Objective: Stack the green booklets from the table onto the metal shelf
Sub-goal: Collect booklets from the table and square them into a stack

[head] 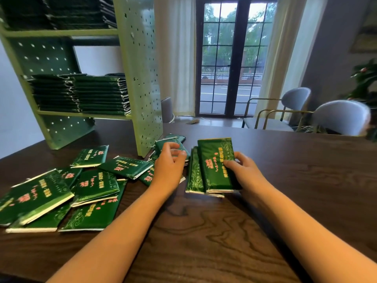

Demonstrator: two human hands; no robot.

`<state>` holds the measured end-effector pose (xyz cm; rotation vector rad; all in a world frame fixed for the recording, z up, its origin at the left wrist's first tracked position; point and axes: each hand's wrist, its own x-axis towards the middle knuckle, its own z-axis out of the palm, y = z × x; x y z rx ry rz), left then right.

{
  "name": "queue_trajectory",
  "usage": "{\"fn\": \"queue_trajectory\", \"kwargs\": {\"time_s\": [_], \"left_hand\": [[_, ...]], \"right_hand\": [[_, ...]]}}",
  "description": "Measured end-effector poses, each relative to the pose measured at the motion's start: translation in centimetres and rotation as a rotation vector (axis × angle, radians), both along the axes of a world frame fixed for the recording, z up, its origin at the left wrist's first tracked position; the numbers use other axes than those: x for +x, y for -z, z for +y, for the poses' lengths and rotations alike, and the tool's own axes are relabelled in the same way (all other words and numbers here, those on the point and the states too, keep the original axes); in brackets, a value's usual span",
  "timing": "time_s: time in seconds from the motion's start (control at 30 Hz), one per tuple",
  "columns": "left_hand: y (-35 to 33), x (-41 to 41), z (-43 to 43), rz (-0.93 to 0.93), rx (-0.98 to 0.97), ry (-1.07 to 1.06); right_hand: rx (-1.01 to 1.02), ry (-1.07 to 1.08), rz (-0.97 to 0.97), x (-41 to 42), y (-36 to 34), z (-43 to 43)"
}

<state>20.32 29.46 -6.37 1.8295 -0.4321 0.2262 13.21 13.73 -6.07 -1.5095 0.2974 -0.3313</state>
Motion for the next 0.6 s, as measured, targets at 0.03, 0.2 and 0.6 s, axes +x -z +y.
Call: {"fn": "queue_trajectory", "kwargs": {"time_s": [0.03,0.2,0.6], "left_hand": [[-0.1,-0.2,0.0,0.046,-0.005,0.036],[0.3,-1.1,-0.3,0.241,-0.136,0.275],[-1.3,-1.8,-0.5,0.704,-0.661,0.43]], "right_hand": [[0.034,0.012,-0.032,-0.1,-0.1,0.0],[0.219,-0.032,-0.113,-0.1,-0.2,0.6],[0.432,-0.195,-0.077,-1.3,-1.1,1.8]]}}
